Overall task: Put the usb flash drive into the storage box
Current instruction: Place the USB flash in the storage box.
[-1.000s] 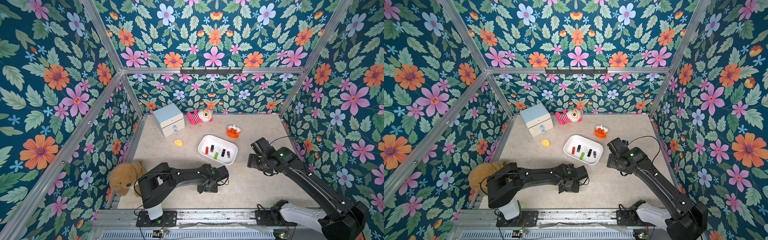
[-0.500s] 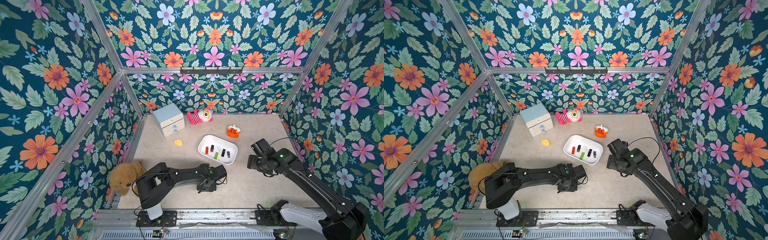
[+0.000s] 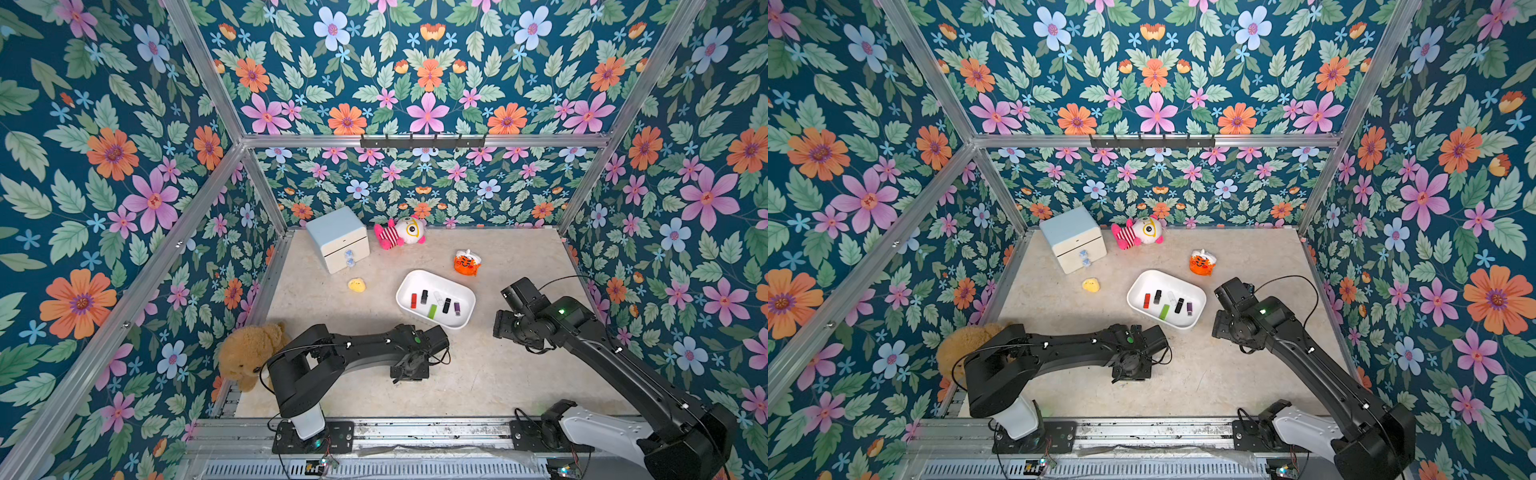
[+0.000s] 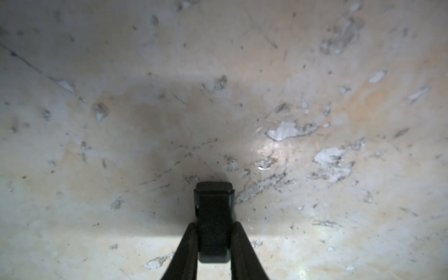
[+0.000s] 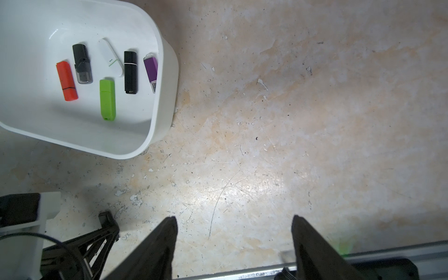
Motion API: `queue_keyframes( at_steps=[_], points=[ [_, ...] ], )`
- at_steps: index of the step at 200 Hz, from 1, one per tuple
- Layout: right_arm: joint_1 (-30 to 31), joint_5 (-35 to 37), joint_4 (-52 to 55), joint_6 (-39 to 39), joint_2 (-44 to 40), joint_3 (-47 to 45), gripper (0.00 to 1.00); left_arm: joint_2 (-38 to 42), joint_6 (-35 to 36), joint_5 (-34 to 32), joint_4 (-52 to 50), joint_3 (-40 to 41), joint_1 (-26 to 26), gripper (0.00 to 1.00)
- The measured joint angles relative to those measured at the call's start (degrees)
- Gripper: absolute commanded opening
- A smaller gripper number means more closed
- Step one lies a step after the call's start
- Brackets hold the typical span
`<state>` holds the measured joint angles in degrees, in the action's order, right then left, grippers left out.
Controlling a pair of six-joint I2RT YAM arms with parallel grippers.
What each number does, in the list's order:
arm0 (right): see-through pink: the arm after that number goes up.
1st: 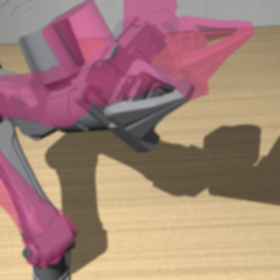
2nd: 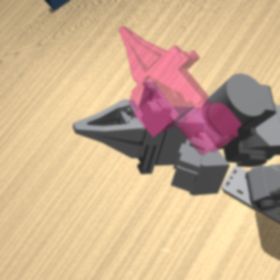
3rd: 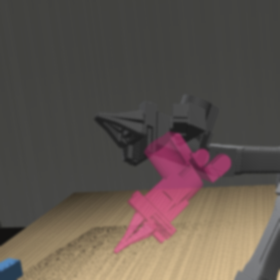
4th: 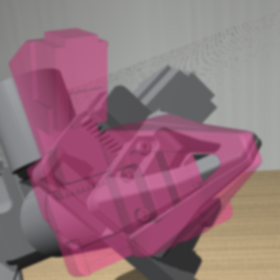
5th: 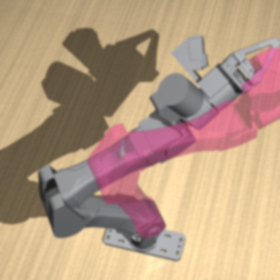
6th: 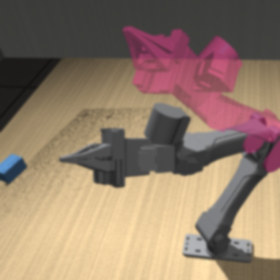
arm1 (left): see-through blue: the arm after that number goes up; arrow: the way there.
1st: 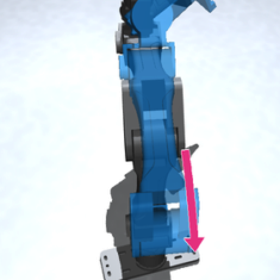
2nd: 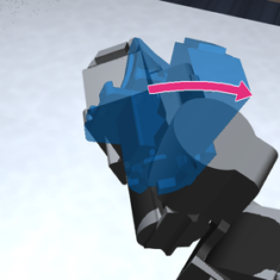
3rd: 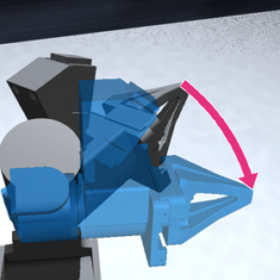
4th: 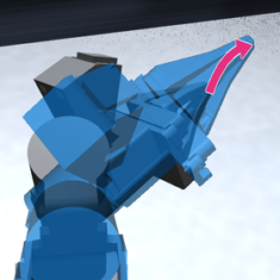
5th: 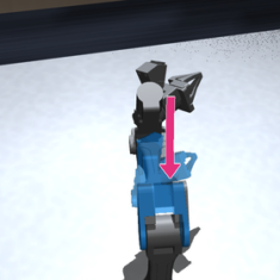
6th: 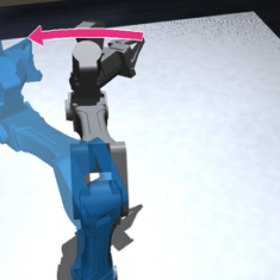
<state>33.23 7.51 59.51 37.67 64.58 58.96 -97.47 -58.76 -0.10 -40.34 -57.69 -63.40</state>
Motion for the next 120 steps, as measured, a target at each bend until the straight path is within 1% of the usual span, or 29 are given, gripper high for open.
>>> queue_keyframes(
  at_steps=[37,63,94,120],
  points=[
    [0.00,0.00,-0.44,0.00,0.55,-0.11,0.78,0.17,1.42,-0.35,-2.05,-3.45,0.44,0.00],
    [0.00,0.04,-0.57,0.00,0.70,-0.09,0.78,1.86,2.40,-1.25,-4.83,-6.82,1.64,0.00],
    [-0.28,0.98,-0.48,0.22,0.50,0.15,0.79,3.85,5.40,-2.29,-9.57,-13.16,5.49,0.00],
    [-4.42,1.14,-1.75,0.59,-2.75,-2.38,0.79,2.38,9.51,-2.60,-13.27,-20.50,9.99,0.00]
  ],
)
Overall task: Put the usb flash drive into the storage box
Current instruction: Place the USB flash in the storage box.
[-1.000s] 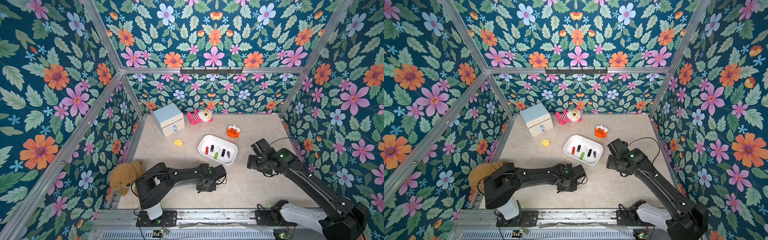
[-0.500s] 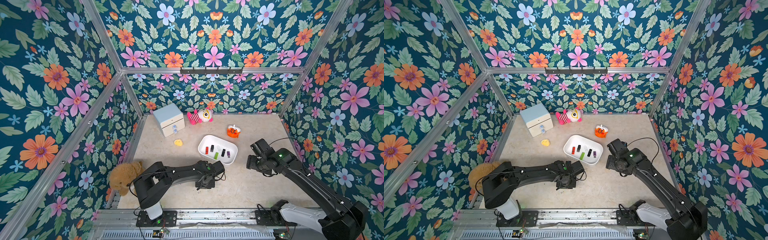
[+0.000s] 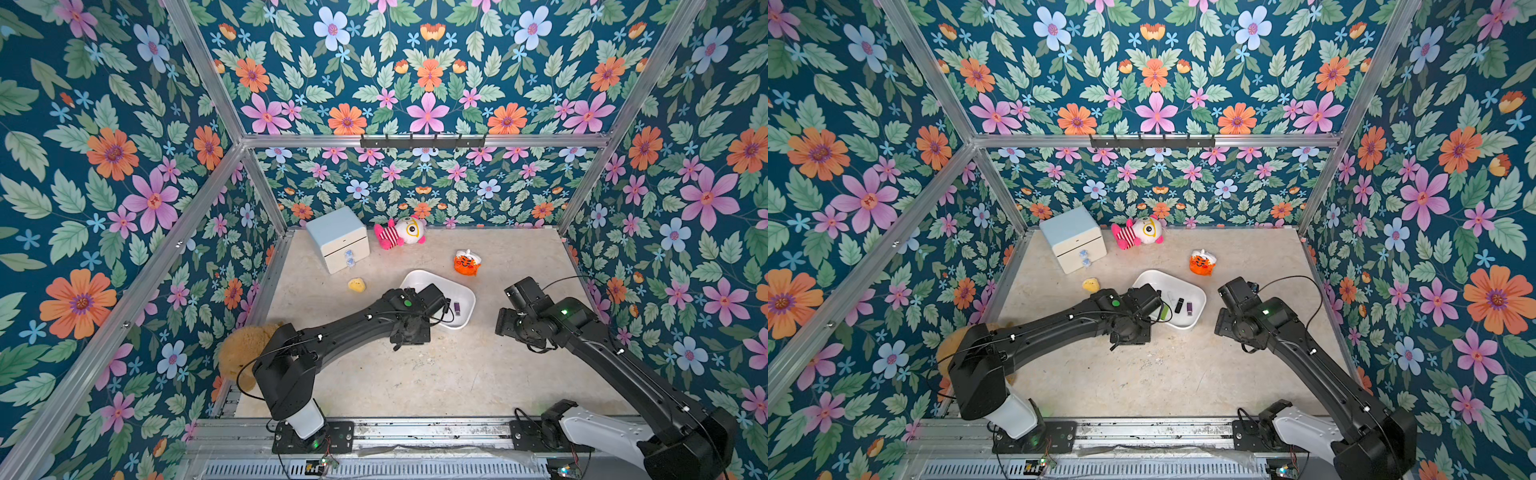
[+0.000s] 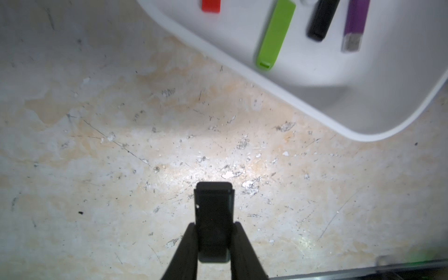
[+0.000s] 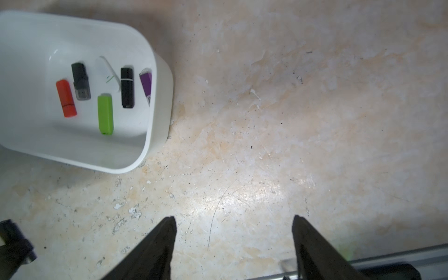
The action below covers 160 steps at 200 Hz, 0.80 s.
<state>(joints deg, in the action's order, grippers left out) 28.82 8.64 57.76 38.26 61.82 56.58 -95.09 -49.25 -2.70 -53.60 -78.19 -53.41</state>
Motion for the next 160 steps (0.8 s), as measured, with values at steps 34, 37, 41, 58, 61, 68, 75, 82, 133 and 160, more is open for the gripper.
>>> queue_keyframes(
  at_steps=[34,37,41,58,61,68,75,82,133,160],
  points=[
    [-3.61,-0.44,-0.59,0.26,-0.63,-0.85,0.79,-7.67,6.73,-0.09,-3.43,-13.14,5.44,0.00],
    [-3.69,-0.57,-0.59,0.26,-0.42,-0.79,0.79,-8.61,7.50,-0.07,-3.72,-14.34,5.86,0.00],
    [-3.78,-0.70,-0.61,0.24,-0.17,-0.68,0.79,-9.68,8.11,0.09,-3.98,-15.67,6.29,0.00],
    [-4.07,-0.85,-0.87,0.24,1.03,-0.15,0.79,-14.99,11.43,1.29,-4.72,-21.75,8.17,0.00],
    [-4.11,-0.90,-0.94,0.24,1.25,-0.09,0.79,-15.85,11.96,1.42,-4.96,-22.67,8.48,0.00],
    [-4.22,-0.90,-0.94,0.22,1.62,0.07,0.79,-18.03,13.16,1.51,-5.25,-25.05,9.11,0.00],
    [-4.28,-0.90,-0.94,0.15,2.01,0.24,0.79,-20.35,14.32,1.95,-5.62,-27.54,9.73,0.00],
    [-4.44,-0.94,-0.96,0.07,2.34,0.39,0.79,-22.32,15.37,2.80,-5.77,-29.51,10.19,0.00],
    [-6.45,-1.14,-0.98,-0.57,3.19,0.57,0.79,-31.54,19.45,6.21,-6.21,-36.92,11.34,0.00],
    [-6.71,-1.18,-0.98,-0.83,3.43,0.52,0.79,-34.42,19.82,7.72,-5.51,-37.53,11.28,0.00]
  ],
)
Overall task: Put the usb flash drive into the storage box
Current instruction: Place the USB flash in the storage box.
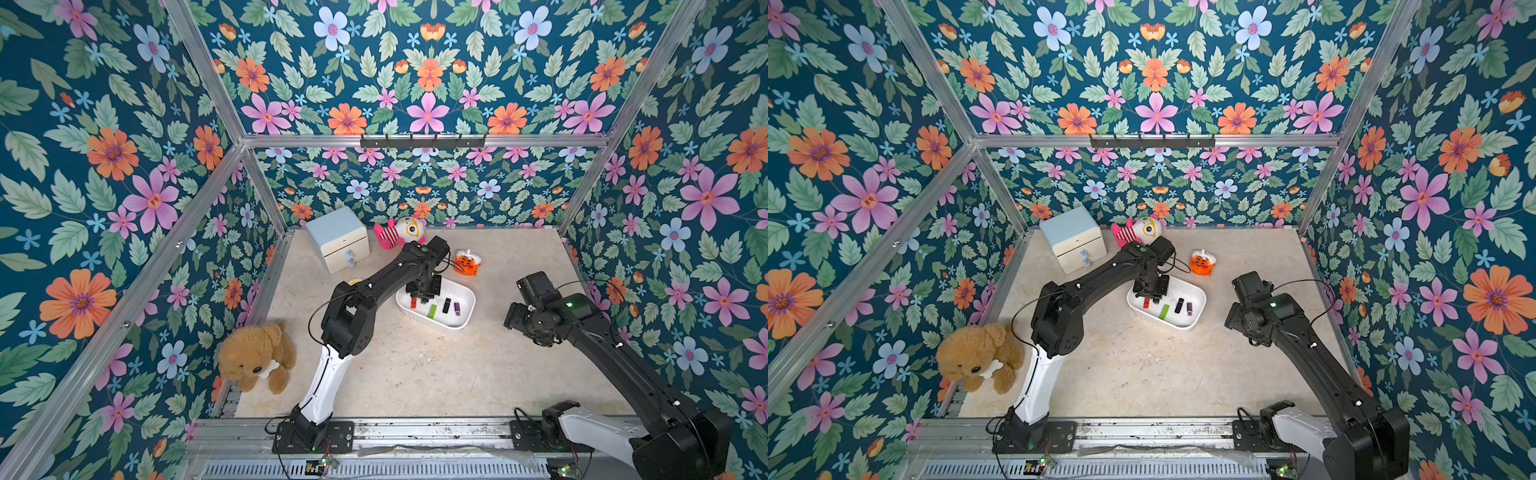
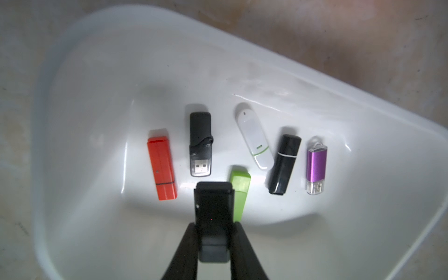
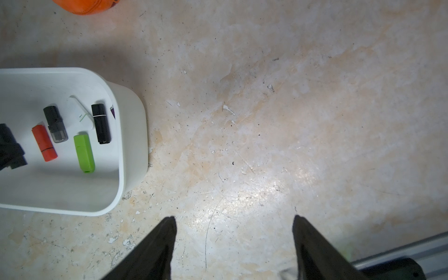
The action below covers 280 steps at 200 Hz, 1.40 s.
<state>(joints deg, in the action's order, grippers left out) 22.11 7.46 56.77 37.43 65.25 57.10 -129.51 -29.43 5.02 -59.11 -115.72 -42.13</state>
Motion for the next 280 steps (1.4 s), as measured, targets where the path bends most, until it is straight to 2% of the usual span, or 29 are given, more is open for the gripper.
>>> queue_keyframes(
  at_steps=[146,249,280],
  points=[
    [-0.13,-1.49,-1.22,-1.09,-0.44,-2.86,0.79,-9.57,1.22,1.05,1.46,-9.22,0.15,0.00],
    [-0.13,-1.68,-1.25,-1.11,-0.76,-3.37,0.79,-10.78,1.27,-0.70,1.27,-9.27,0.39,0.00],
    [-0.13,-1.73,-1.27,-1.25,-0.76,-3.43,0.79,-10.84,1.27,-0.96,1.25,-9.09,0.46,0.19]
  ],
)
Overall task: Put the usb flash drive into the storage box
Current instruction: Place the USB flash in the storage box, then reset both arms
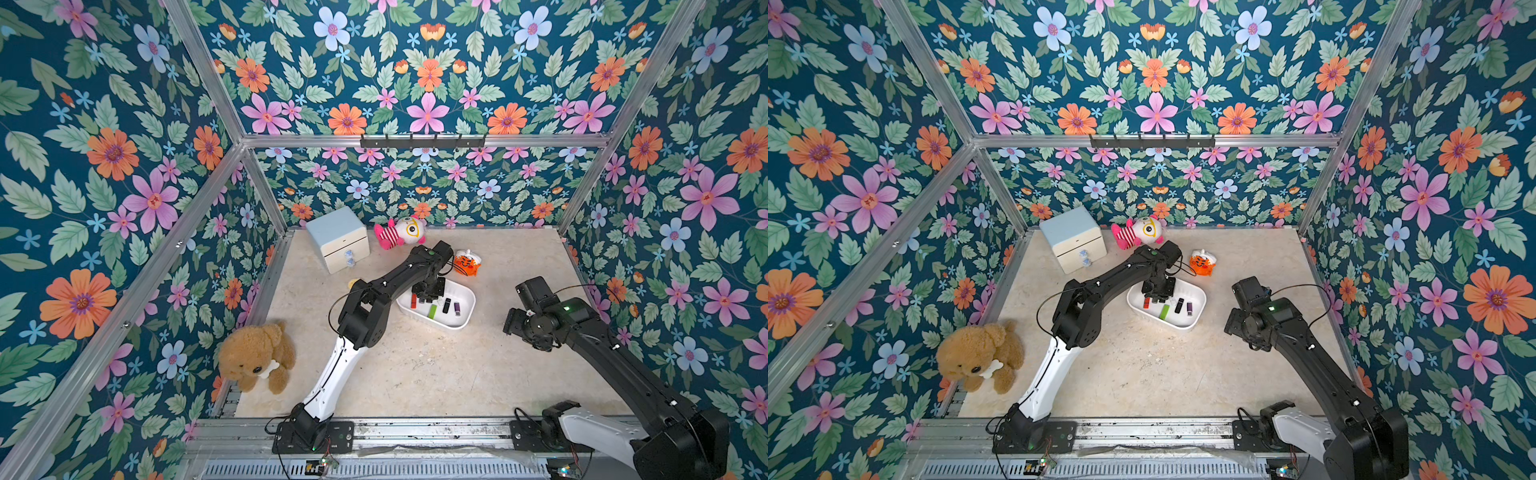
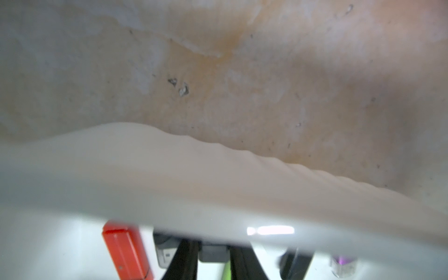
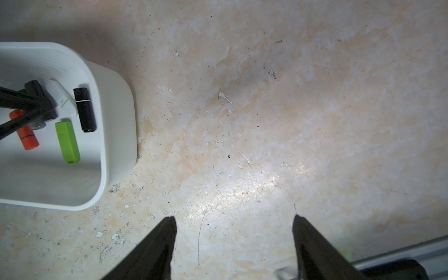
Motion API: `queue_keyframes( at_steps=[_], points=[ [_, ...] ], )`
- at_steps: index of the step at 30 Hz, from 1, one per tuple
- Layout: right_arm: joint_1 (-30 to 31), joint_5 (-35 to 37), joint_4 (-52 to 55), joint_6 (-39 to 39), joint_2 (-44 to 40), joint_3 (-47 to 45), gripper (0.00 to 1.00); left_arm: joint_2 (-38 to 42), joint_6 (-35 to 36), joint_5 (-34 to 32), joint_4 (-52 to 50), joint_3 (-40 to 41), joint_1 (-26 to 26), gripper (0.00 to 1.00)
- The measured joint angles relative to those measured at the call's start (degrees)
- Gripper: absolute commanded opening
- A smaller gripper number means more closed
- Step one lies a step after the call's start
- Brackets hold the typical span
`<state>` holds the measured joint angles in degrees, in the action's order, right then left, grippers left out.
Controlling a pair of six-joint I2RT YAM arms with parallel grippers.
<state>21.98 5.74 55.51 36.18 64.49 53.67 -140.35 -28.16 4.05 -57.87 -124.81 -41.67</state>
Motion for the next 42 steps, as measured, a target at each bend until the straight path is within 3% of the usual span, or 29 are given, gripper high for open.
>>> queue_keyframes(
  at_steps=[2,7,18,22,24,26,33,38,42],
  points=[
    [0.00,-0.46,-0.04,0.00,-0.02,-0.15,0.79,0.00,0.00,0.00,0.00,0.09,0.00,0.28],
    [0.00,-0.85,-0.04,0.00,-0.31,-0.33,0.79,0.00,0.00,-0.04,0.02,0.11,0.00,0.38],
    [0.00,-0.66,0.20,0.00,-1.46,-0.15,0.79,4.02,-0.04,0.35,0.48,0.22,0.04,0.48],
    [0.00,1.27,0.46,-0.11,-3.28,1.29,0.84,8.41,-0.35,2.38,0.87,-2.10,0.61,0.67],
    [0.00,2.56,0.44,-0.26,-5.18,1.88,0.99,10.99,-0.46,3.08,1.36,-2.54,1.25,0.76],
    [0.00,4.31,0.26,-1.14,-6.99,2.95,0.99,14.64,-0.46,3.17,1.88,-0.72,2.19,0.98],
    [-0.09,13.70,-6.75,-3.61,-7.37,1.57,1.00,30.71,2.10,-3.69,6.62,19.54,9.60,0.99],
    [-0.81,25.64,-30.25,-17.07,-10.01,-14.21,0.99,48.22,7.26,-11.89,18.05,45.18,20.39,1.00],
    [-4.70,29.42,-49.94,-26.45,-7.96,-23.98,0.99,64.19,13.05,-16.57,35.43,65.11,26.45,0.99]
  ],
)
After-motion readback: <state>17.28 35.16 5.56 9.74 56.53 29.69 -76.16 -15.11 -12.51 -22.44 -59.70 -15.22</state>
